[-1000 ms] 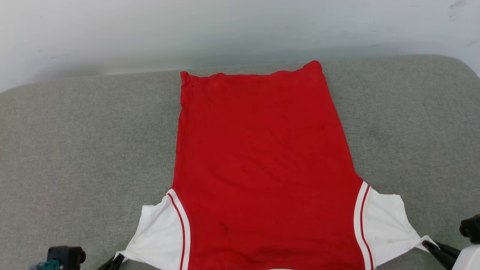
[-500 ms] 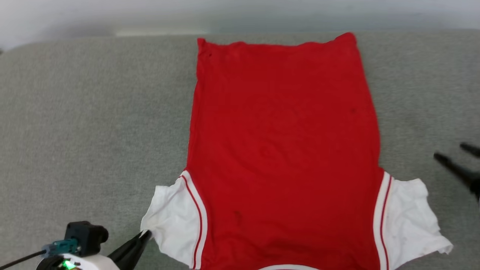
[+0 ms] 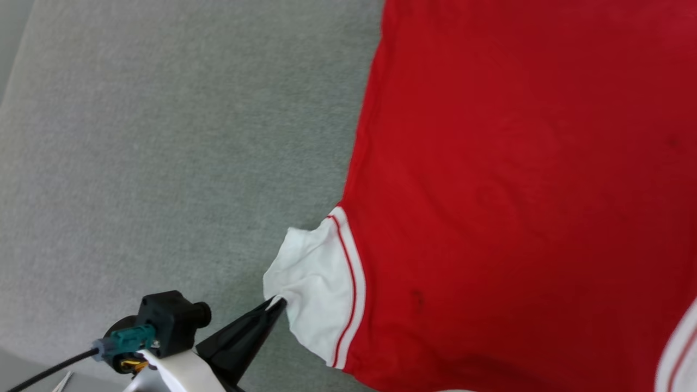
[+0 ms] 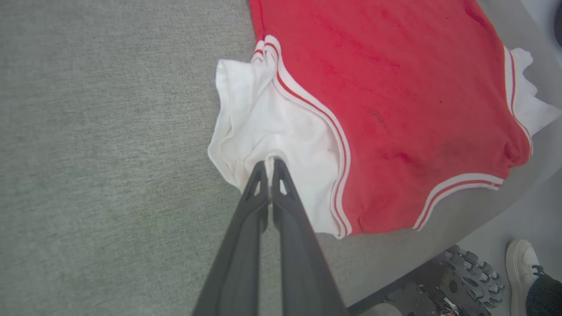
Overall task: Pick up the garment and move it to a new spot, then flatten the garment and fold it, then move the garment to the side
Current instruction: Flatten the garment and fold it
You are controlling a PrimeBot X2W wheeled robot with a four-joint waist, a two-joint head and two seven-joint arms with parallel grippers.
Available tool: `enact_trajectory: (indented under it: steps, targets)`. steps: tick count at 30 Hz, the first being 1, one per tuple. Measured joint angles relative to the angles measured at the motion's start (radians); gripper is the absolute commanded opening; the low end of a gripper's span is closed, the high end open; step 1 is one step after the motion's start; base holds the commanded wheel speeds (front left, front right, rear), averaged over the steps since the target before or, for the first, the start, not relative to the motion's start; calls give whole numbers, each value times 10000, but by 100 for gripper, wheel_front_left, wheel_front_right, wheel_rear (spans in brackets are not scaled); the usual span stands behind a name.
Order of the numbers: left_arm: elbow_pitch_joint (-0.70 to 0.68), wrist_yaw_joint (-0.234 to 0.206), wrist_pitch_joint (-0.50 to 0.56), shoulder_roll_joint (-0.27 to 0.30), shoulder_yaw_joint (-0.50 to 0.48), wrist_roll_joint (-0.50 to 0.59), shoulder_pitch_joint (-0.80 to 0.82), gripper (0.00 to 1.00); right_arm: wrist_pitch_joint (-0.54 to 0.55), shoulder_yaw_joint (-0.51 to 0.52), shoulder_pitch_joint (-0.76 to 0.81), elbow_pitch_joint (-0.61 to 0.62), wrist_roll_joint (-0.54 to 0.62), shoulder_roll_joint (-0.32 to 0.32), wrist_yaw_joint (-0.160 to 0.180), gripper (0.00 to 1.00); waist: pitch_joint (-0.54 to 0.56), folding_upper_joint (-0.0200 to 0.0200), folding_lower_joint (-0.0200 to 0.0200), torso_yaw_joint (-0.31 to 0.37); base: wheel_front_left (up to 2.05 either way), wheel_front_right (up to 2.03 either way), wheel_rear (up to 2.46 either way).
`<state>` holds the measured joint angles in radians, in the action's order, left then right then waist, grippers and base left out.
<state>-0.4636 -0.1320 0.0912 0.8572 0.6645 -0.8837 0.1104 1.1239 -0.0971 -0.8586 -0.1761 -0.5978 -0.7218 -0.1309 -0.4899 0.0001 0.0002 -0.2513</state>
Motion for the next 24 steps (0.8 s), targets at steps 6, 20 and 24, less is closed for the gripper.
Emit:
enact_trajectory:
  steps: [6,20,24]
  targets:
    - [-174,173,21,-504,320,324,417,0,1289,449,-1348,-458,1358,334,0,100,-914,0,0,-1002,0,0,0]
    - [203,552,-127,-1166,619,520,1019,0,1956,1032,-1946,-895,2627,370,0,69,-2025,0,-2,-2263,0,0,0]
    - [364,617,-153,-1267,667,520,1053,0,1965,1179,-1738,-802,2661,378,0,0,-1993,0,-1,-2290,0,0,0]
